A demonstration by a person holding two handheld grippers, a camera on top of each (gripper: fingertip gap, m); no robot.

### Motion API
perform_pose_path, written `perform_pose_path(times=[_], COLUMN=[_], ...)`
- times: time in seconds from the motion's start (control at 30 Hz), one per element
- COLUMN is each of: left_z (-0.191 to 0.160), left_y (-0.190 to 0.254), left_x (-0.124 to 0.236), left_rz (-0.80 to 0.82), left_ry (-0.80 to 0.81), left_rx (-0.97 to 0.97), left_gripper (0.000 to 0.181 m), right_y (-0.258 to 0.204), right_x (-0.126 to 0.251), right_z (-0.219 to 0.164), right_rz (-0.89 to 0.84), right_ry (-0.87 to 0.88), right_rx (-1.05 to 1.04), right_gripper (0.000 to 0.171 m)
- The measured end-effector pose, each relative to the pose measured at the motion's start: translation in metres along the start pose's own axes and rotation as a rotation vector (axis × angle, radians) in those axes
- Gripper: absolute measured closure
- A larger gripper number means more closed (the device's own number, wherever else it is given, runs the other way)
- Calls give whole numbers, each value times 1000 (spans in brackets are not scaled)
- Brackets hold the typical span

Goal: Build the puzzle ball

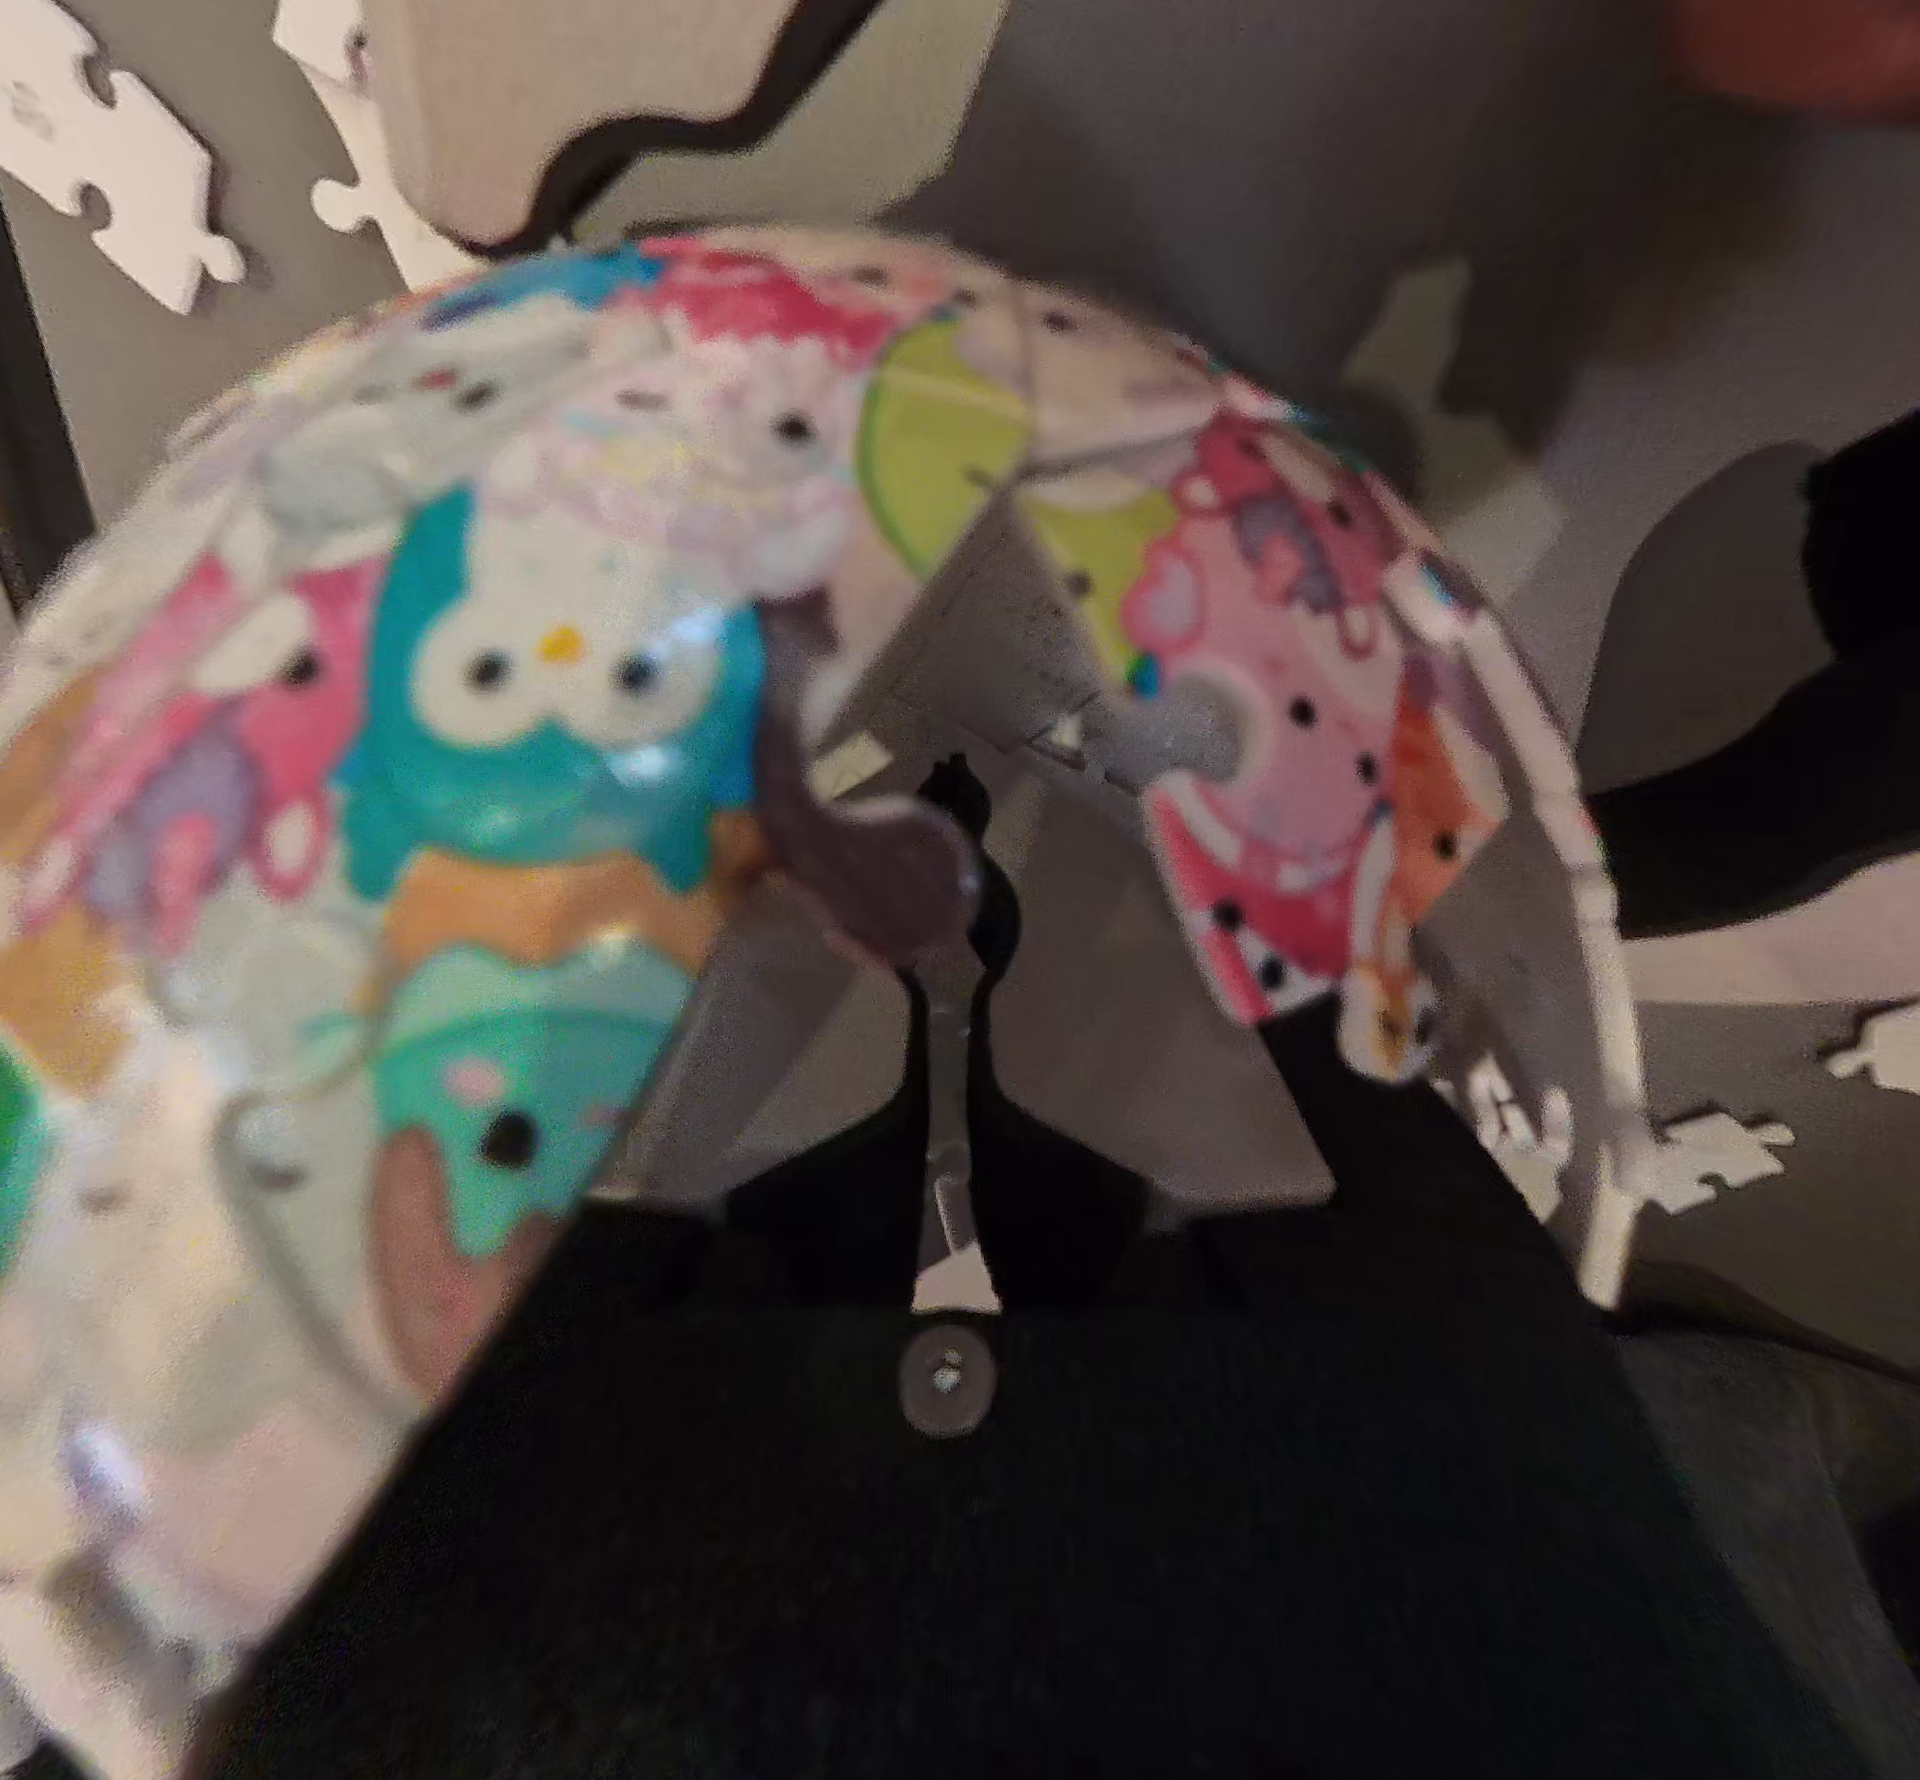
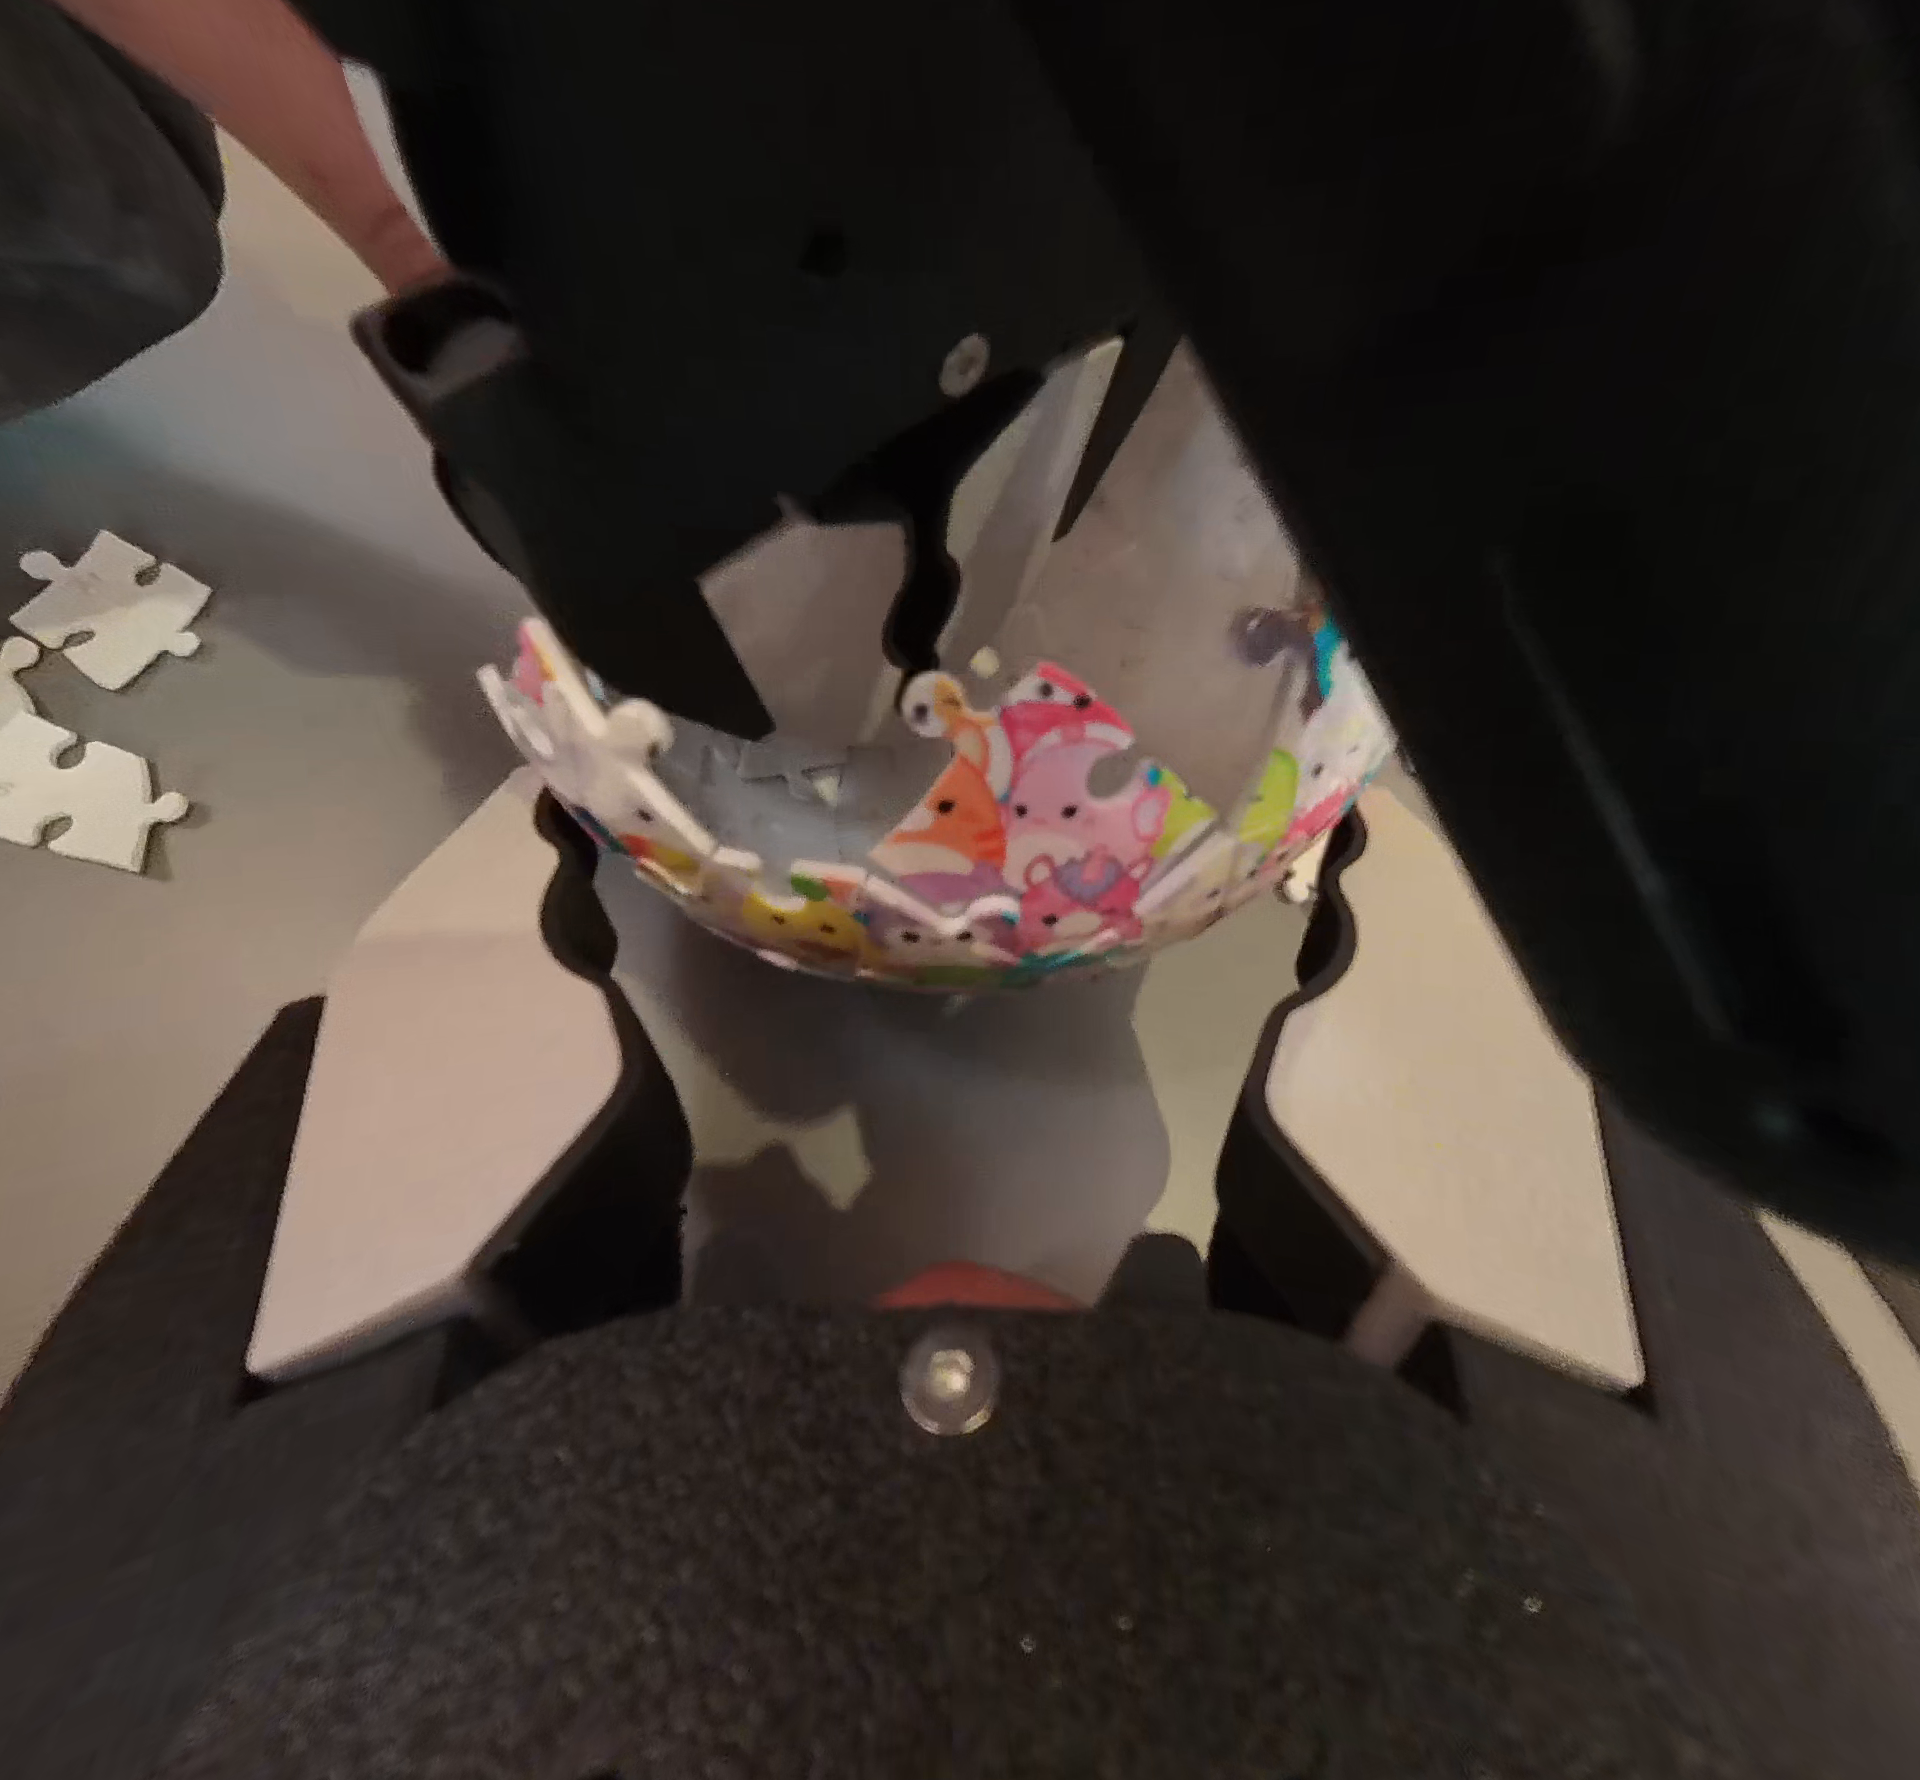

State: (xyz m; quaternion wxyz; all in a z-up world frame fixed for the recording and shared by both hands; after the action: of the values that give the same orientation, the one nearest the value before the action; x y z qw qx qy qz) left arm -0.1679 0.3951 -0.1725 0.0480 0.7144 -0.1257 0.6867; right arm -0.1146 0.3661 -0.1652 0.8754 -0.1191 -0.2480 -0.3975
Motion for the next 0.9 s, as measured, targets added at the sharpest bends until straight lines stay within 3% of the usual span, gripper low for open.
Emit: perform_pose_path(times=[0.03,0.3,0.53,0.87,0.9], left_z=[-1,-8,-6,10,10], left_y=[2,9,1,-10,-11], left_x=[1,10,29,4,3], left_rz=[-11,-51,19,10,13], left_ry=[-1,-3,137,105,99], left_rx=[-3,-27,4,77,83], left_gripper=[181,181,181,167,91], right_y=[0,0,0,-1,-1], right_x=[0,-1,0,1,1], right_z=[0,-2,-2,-2,-2], right_rz=[-3,-23,-29,-33,-33], right_ry=[-1,-16,-17,-14,-15], right_rx=[1,21,36,39,40], right_gripper=[43,44,45,45,45])
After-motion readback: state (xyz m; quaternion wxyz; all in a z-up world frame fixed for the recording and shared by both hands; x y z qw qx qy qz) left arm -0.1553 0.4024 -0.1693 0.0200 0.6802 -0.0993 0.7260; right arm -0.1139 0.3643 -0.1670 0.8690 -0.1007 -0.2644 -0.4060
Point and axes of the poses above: each gripper's, where its closed fingertips meet, x back along the fingers, z out of its top, y = z × x across the jaws, the point moved 5 cm from there along x, back along the fingers, and after that the axes turned 11 degrees about -x, right-handed, at the moved point
